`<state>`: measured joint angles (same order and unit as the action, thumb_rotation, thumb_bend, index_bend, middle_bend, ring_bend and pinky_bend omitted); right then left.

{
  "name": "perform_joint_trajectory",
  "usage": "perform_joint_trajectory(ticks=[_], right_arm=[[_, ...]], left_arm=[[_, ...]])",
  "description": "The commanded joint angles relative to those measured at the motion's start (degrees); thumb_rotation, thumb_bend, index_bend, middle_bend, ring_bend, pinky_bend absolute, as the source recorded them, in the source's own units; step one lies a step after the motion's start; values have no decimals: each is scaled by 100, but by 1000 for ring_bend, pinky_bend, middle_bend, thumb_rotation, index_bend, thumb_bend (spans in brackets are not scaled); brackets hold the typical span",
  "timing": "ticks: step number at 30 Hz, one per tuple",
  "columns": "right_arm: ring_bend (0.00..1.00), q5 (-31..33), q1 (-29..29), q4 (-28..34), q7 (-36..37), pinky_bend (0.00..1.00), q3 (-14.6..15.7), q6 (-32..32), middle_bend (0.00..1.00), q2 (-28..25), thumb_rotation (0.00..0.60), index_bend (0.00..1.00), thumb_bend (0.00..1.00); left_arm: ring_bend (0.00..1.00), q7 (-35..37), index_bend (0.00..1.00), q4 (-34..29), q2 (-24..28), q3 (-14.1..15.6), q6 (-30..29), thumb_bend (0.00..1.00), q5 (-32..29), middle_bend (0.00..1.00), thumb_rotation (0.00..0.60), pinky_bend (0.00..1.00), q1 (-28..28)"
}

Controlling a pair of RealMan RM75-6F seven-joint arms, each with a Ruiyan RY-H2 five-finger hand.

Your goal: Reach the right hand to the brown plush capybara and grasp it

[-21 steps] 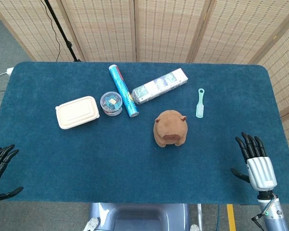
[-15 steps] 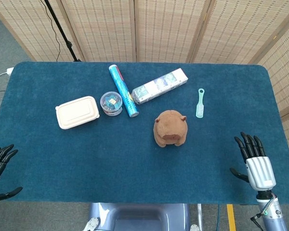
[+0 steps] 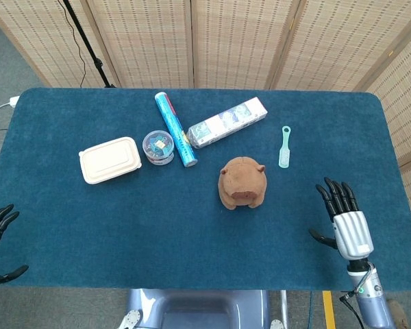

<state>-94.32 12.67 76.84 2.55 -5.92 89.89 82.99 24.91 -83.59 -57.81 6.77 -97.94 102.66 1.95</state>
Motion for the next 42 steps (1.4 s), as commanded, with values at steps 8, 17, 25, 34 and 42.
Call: perform_joint_trajectory(ticks=[8, 17, 25, 34, 42], right_arm=[[0, 477, 591, -79, 488, 0, -399, -730, 0, 635, 600, 452, 0], [0, 993, 695, 355, -299, 0, -590, -928, 0, 1019, 600, 487, 0], [0, 1075, 725, 534, -650, 0, -525, -940, 0, 1264, 600, 415, 112], [0, 1148, 738, 537, -754, 0, -486, -920, 0, 1560, 600, 424, 239], [0, 1165, 806, 213, -851, 0, -557, -831, 0, 1876, 600, 435, 243]], left_arm=[[0, 90, 0, 20, 23, -16, 49, 0, -35, 0, 600, 0, 25], [0, 130, 0, 9, 45, -28, 85, 0, -66, 0, 600, 0, 37], [0, 183, 0, 41, 52, -21, 53, 0, -45, 0, 600, 0, 25], [0, 214, 0, 62, 53, -25, 40, 0, -37, 0, 600, 0, 22], [0, 213, 0, 61, 56, -23, 62, 0, -33, 0, 600, 0, 30]])
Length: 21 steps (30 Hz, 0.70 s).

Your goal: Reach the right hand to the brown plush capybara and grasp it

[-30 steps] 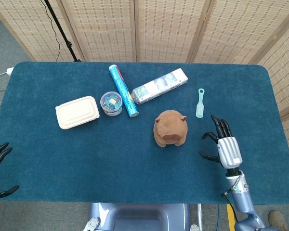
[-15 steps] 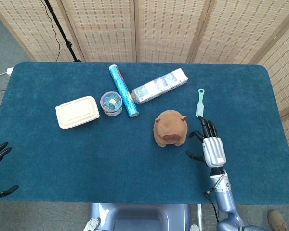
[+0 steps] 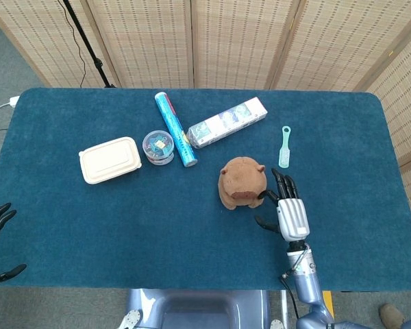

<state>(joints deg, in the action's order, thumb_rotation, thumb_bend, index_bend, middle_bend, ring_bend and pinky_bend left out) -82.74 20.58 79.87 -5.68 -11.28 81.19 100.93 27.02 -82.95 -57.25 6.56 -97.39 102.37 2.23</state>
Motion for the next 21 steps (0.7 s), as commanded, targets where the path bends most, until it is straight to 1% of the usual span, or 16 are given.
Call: perform_joint_trajectory(ticks=[1, 8, 21], right_arm=[[0, 18, 27, -183, -59, 0, -51, 73, 0, 158, 600, 436, 243], [0, 51, 67, -536, -30, 0, -137, 177, 0, 413, 600, 462, 243], [0, -17, 171, -1134, 53, 0, -210, 366, 0, 840, 600, 511, 245]], left_arm=[[0, 9, 0, -5, 5, -2, 8, 0, -7, 0, 600, 0, 4], [0, 41, 0, 7, 10, -5, 5, 0, -10, 0, 600, 0, 4], [0, 94, 0, 13, 27, -7, 26, 0, -21, 0, 600, 0, 15]])
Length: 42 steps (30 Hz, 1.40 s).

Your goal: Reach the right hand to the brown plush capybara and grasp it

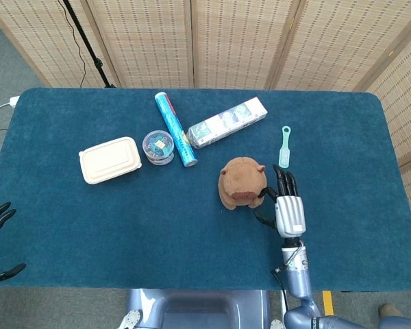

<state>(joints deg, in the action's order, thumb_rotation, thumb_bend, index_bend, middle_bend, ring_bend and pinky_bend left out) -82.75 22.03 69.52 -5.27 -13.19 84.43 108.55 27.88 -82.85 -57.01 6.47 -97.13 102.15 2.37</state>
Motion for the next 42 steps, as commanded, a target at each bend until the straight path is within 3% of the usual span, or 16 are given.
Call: perform_joint_trajectory(ticks=[1, 22, 25, 30, 42], right_arm=[[0, -21, 32, -146, 19, 0, -25, 58, 0, 108, 600, 511, 245], [0, -59, 180, -822, 189, 0, -95, 177, 0, 506, 600, 529, 355], [0, -63, 192, -851, 208, 0, -96, 180, 0, 530, 600, 534, 413], [0, -65, 205, -875, 231, 0, -107, 205, 0, 559, 600, 547, 601], [0, -54, 214, -836, 261, 1, -100, 206, 3, 568, 600, 596, 614]], left_arm=[[0, 13, 0, 5, 3, 2, 1, 0, 0, 0, 600, 0, 1], [0, 33, 0, 17, 8, 6, 8, 0, 10, 0, 600, 0, 8], [0, 37, 0, 24, 6, 9, 1, 0, 15, 0, 600, 0, 5], [0, 43, 0, 39, 1, 13, -12, 0, 29, 0, 600, 0, 0], [0, 43, 0, 47, -1, 21, -16, 0, 45, 0, 600, 0, 1]])
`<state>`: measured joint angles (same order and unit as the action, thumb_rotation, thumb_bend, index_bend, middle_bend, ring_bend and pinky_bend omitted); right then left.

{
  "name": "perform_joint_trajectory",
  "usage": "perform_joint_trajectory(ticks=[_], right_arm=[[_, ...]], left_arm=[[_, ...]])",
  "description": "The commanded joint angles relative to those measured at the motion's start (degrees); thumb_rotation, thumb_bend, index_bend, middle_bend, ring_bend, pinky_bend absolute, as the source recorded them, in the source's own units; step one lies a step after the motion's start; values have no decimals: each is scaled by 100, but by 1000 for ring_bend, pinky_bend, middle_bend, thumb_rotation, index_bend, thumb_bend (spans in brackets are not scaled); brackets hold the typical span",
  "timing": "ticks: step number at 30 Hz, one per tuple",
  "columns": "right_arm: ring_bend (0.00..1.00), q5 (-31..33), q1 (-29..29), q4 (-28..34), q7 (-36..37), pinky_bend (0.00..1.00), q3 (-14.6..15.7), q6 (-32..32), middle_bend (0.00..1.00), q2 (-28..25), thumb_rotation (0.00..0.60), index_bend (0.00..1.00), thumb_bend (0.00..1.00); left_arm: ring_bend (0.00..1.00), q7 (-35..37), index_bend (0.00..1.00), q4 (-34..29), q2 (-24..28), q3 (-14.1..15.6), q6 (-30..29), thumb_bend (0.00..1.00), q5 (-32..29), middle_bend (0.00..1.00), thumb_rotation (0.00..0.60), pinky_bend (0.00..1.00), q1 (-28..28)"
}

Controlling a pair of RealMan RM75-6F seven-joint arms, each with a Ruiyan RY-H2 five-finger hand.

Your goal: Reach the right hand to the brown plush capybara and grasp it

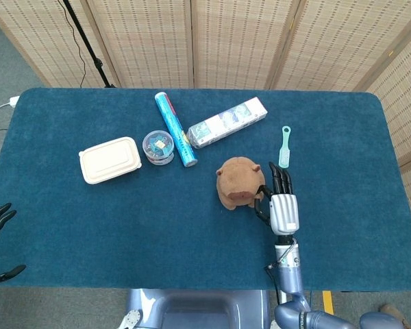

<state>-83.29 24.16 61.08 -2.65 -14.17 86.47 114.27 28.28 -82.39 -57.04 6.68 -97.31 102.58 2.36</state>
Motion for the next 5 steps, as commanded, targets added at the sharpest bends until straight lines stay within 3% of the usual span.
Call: perform_joint_trajectory(ticks=[1, 5], right_arm=[[0, 2, 2, 16, -5, 1, -2, 0, 3, -6, 600, 600, 614], [0, -2, 4, 49, -8, 1, -4, 9, 3, -20, 600, 602, 614]], left_arm=[[0, 3, 0, 2, 1, 2, 3, 0, 2, 0, 600, 0, 2], [0, 21, 0, 13, 3, 4, -14, 0, 7, 0, 600, 0, -3]])
